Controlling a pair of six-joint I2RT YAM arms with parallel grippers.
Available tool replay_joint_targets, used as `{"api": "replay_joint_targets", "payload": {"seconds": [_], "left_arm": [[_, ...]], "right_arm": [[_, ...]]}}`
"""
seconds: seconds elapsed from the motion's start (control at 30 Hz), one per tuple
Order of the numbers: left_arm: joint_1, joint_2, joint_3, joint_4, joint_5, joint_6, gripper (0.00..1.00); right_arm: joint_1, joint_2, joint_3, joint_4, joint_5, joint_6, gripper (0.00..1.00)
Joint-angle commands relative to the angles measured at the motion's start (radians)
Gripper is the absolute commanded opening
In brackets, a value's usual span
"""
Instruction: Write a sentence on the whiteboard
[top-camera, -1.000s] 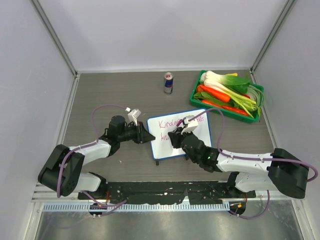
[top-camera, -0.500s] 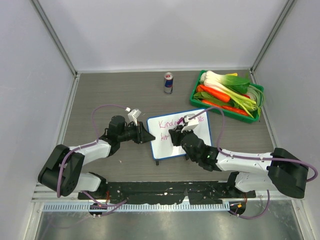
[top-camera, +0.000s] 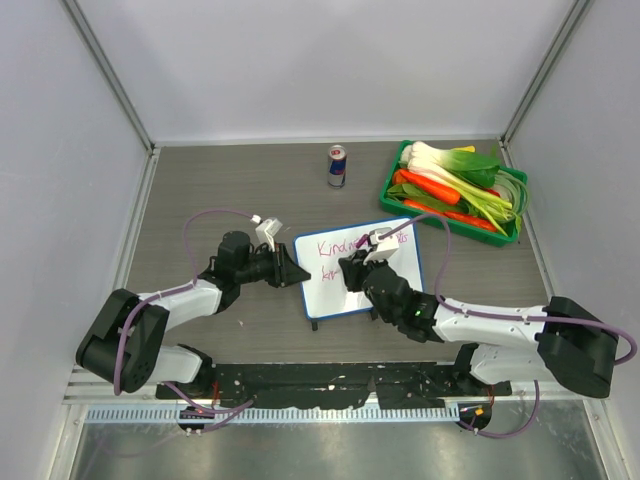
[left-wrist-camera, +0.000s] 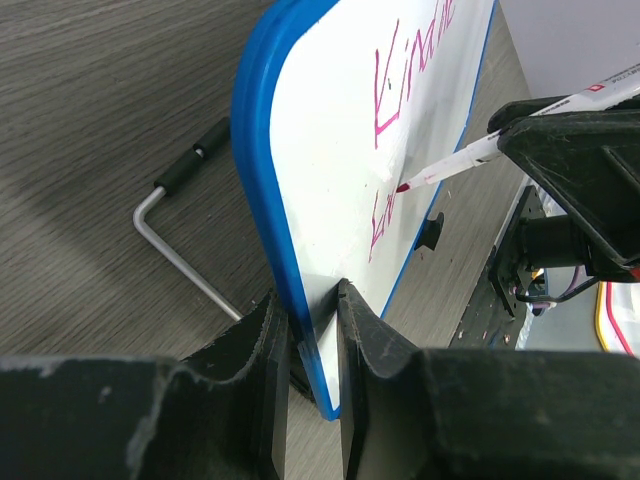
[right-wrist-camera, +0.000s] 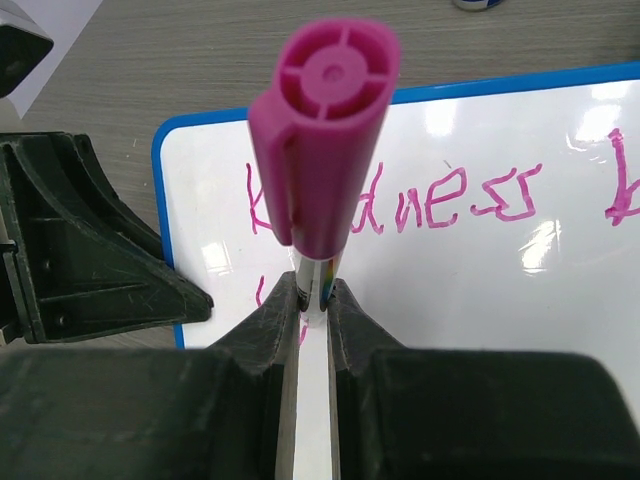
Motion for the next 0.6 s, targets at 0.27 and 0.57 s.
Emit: {"api": "replay_joint_targets", "payload": {"seconds": [0.27, 0.57], "left_arm": [[-0.008, 0.038, -0.005, -0.083, -0.074, 0.068, 0.00], [-0.008, 0.040, -0.005, -0.083, -0.074, 0.068, 0.00]], "right_arm": [[-0.007, -0.041, -0.025, -0.020, -0.016, 0.015, 0.01], [-0.007, -0.069, -0.024, -0.020, -0.020, 0.015, 0.01]]}}
